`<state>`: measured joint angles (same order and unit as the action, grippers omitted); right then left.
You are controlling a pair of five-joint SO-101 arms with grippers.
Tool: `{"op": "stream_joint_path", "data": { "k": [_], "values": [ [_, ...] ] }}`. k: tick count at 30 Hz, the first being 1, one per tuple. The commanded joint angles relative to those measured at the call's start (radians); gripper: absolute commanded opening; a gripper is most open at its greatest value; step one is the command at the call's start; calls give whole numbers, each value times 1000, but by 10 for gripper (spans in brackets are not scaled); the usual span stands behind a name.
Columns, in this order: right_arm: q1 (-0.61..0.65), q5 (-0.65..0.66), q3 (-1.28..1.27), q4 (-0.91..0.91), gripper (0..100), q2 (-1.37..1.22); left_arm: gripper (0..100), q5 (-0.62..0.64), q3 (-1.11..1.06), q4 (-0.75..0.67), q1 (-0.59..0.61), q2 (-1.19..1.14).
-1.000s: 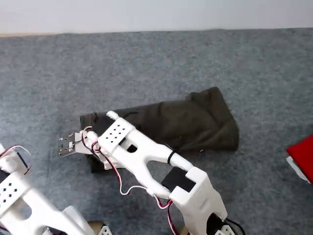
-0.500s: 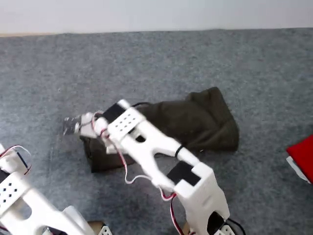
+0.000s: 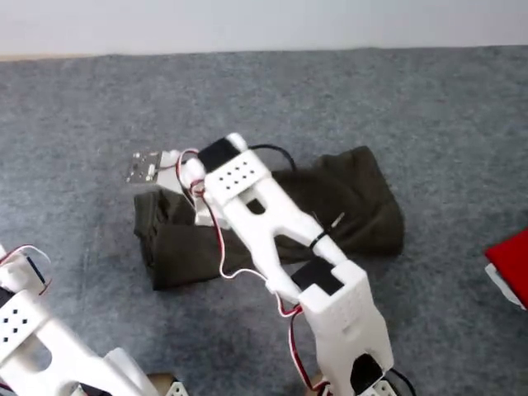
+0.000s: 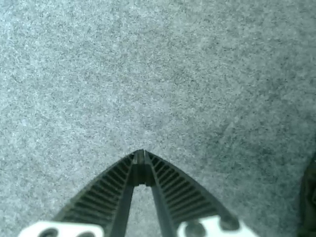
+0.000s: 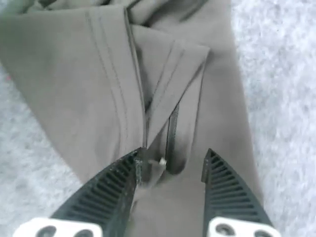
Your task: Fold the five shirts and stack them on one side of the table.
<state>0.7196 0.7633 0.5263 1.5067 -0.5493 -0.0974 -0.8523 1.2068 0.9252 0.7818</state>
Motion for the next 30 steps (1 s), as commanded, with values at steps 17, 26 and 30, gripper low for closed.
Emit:
{"op": "stream_joint_path", "data": {
  "k": [17, 26, 30],
  "values": [
    [-127, -54, 64, 56, 190, -168, 3, 3, 5, -15, -6, 28],
    [-139, -41, 117, 113, 190, -124, 3, 3, 4, -14, -6, 28],
    [-70, -48, 118, 163, 190, -53, 3, 3, 4, -14, -6, 28]
  ]
}}
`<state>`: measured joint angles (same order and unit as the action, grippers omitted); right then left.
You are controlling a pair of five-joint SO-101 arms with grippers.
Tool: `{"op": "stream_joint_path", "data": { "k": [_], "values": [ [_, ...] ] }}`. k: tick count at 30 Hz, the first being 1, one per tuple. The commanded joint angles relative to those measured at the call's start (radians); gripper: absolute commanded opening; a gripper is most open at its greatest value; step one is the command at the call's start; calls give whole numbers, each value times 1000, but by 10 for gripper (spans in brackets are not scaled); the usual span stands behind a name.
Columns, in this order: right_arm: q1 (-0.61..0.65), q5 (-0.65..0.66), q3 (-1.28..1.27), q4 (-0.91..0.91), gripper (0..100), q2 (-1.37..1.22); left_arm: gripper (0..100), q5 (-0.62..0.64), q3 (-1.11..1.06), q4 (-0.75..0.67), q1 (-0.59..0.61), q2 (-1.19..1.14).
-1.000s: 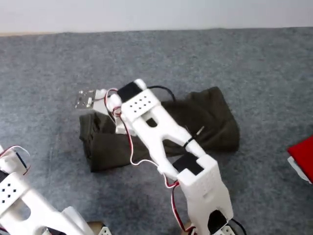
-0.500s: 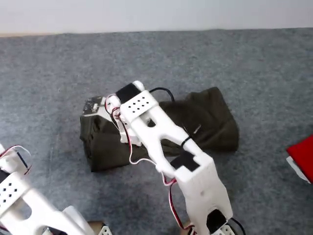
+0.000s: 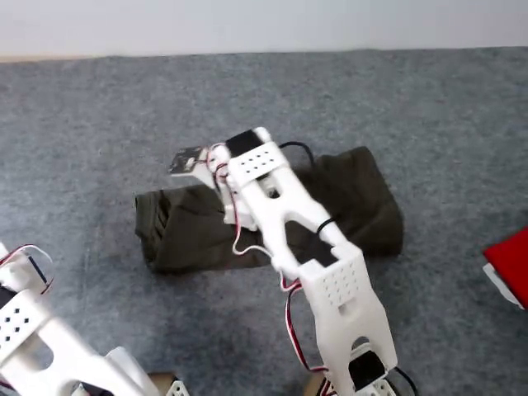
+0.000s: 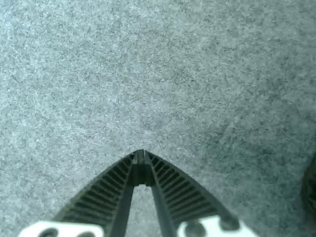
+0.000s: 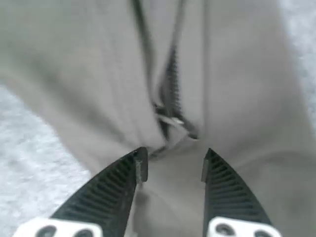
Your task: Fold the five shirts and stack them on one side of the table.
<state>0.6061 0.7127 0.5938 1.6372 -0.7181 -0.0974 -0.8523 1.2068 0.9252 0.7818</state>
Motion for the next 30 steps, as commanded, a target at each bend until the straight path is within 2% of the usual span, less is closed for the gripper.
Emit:
{"op": "stream_joint_path", "data": {
  "k": [1, 6, 9, 17, 22, 27, 30],
  "values": [
    [59, -14, 51, 39, 190, 136, 3, 3, 4, -14, -6, 28],
    [76, -61, 51, 62, 190, 229, 3, 3, 30, 12, -8, 29],
    [45, -110, 51, 102, 190, 269, 3, 3, 84, 84, -38, 29],
    [-170, -302, 49, 153, 190, 323, 3, 3, 280, 310, -219, 29],
    [-328, -350, 48, 153, 194, 329, 3, -6, 381, 333, -247, 28],
    [-417, -356, 48, 145, 218, 272, 4, -60, 410, 334, -247, 23],
    [-452, -413, 52, 122, 247, 229, 4, -98, 397, 348, -247, 23]
  ]
}}
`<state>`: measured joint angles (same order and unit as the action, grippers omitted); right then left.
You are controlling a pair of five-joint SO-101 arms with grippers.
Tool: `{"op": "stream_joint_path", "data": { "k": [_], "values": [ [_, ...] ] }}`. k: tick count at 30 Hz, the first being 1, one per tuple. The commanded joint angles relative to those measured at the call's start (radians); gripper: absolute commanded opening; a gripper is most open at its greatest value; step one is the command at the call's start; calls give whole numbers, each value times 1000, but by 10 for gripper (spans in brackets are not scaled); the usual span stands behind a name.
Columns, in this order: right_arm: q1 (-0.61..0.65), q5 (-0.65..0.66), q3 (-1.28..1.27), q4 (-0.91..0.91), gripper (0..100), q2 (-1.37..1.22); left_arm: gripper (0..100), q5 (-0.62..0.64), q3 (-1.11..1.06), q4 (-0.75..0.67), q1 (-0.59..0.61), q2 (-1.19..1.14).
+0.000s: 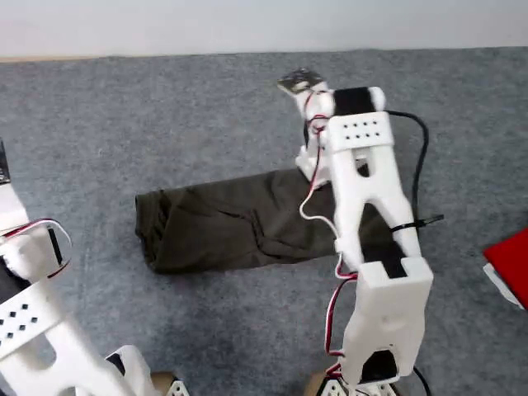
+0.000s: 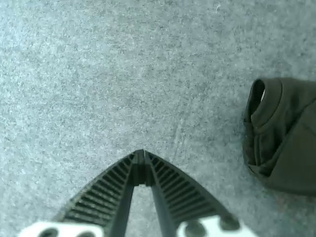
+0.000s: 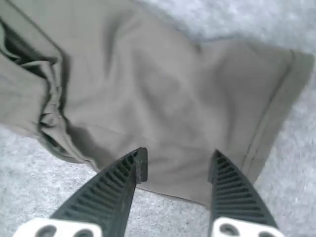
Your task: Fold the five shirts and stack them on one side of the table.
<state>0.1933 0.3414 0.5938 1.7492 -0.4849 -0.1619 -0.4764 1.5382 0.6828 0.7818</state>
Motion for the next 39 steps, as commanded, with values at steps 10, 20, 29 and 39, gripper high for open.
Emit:
{"op": "stream_joint_path", "data": {
  "k": [10, 20, 29, 39],
  "values": [
    [-79, -213, 52, -136, 299, -87, 5, -109, 19, 20, -5, 20],
    [-162, -293, 52, -231, 351, -170, 5, -158, 19, 18, -5, 20],
    [-151, -301, 52, -240, 351, -286, 5, -158, 19, 23, -3, 20],
    [-148, -362, 52, -222, 349, -384, 5, -158, 19, 23, 0, 20]
  ]
}}
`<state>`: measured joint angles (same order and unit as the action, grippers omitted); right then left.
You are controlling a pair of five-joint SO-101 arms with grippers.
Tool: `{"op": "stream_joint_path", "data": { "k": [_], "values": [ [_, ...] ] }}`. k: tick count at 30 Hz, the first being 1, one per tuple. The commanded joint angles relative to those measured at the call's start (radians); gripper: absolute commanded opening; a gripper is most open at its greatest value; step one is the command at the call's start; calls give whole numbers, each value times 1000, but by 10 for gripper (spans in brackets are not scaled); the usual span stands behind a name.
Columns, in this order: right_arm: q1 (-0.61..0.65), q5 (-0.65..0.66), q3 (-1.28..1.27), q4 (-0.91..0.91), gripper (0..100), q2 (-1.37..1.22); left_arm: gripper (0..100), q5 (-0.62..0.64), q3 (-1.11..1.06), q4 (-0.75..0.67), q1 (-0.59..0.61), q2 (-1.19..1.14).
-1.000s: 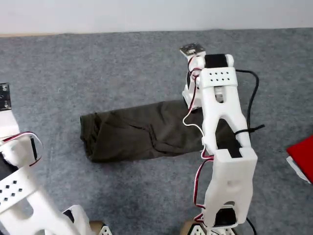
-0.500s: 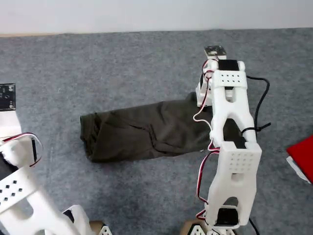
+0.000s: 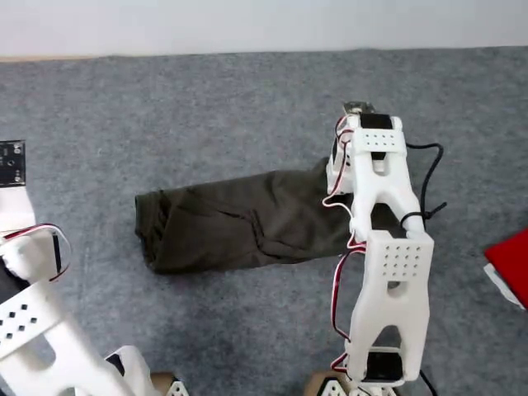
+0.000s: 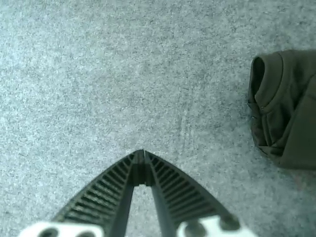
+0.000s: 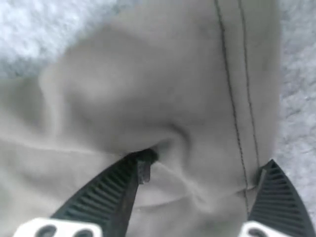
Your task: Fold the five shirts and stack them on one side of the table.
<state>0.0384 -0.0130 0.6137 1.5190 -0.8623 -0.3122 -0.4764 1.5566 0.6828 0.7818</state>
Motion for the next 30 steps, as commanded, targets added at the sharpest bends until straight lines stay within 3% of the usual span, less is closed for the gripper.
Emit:
{"op": "stream_joint_path", "data": {
  "k": [1, 8, 13, 20, 30],
  "values": [
    [13, -5, 34, 15, 347, -7, 5, -8, 19, 5, 0, 20],
    [36, -5, 34, 36, 102, -4, 5, -8, 19, 5, 0, 20],
    [36, -2, 34, 36, 11, 54, 5, -8, 19, 5, 0, 20],
    [10, 12, 34, 51, 10, 145, 5, -8, 19, 2, 0, 20],
    [-202, 242, 34, 62, 10, 154, 5, -8, 19, 3, 0, 21]
  ]
}}
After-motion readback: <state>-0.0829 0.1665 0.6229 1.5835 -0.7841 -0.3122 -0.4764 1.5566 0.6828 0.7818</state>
